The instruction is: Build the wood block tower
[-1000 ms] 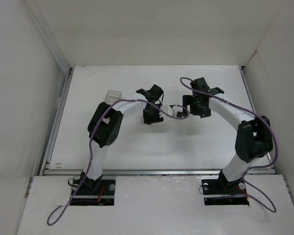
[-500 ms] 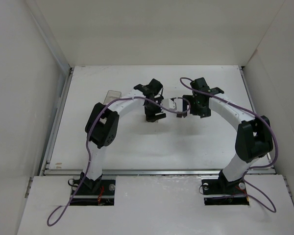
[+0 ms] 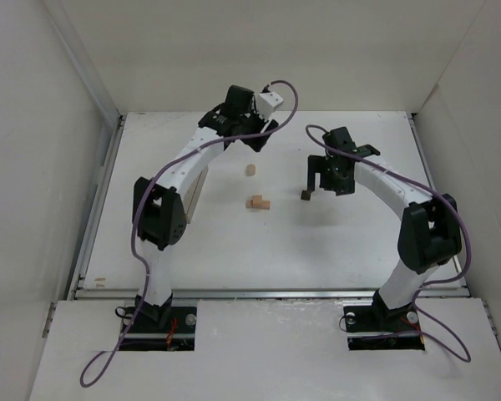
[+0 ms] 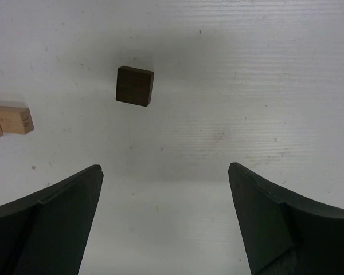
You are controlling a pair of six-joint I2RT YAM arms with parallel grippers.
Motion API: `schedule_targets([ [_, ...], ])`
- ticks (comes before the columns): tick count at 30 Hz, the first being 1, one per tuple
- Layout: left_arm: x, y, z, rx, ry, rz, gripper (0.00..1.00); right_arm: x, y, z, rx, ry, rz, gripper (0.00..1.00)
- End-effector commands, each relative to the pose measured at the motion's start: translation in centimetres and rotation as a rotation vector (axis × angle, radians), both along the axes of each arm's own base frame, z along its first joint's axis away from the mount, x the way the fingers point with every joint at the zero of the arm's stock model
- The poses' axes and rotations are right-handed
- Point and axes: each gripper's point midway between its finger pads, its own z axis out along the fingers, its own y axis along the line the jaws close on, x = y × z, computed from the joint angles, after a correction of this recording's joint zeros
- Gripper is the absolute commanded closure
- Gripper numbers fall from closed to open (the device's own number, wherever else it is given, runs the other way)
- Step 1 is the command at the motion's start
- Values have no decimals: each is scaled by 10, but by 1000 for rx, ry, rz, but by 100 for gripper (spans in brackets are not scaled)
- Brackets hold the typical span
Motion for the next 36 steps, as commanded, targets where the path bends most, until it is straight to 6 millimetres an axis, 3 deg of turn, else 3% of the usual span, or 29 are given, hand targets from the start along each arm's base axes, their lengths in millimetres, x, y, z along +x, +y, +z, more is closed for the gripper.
schedule_targets([
  [1, 30, 15, -48, 52, 98, 229, 36, 16, 8, 6, 35, -35, -22, 4],
  [3, 36, 13, -67, 71, 128, 244, 37, 19, 9, 2, 40, -33, -33, 4],
  [11, 36, 13, -101, 104, 161, 236, 38, 23, 11, -15, 36, 2, -50, 5],
  [14, 31, 13, -118, 116, 205, 236, 45, 22, 11, -23, 29, 22, -50, 5],
  [21, 22, 29, -151, 163, 300, 267, 56, 24, 14, -20, 28, 12, -53, 5],
  [27, 21, 27, -156, 111, 347, 257, 57, 25, 13, -15, 21, 9, -57, 5],
  [33, 7, 15, -157, 65, 416, 206, 57, 26, 11, -12, 16, -3, -61, 5],
  [36, 1, 10, -144, 21, 413, 188, 50, 24, 9, -11, 9, -7, -65, 5],
])
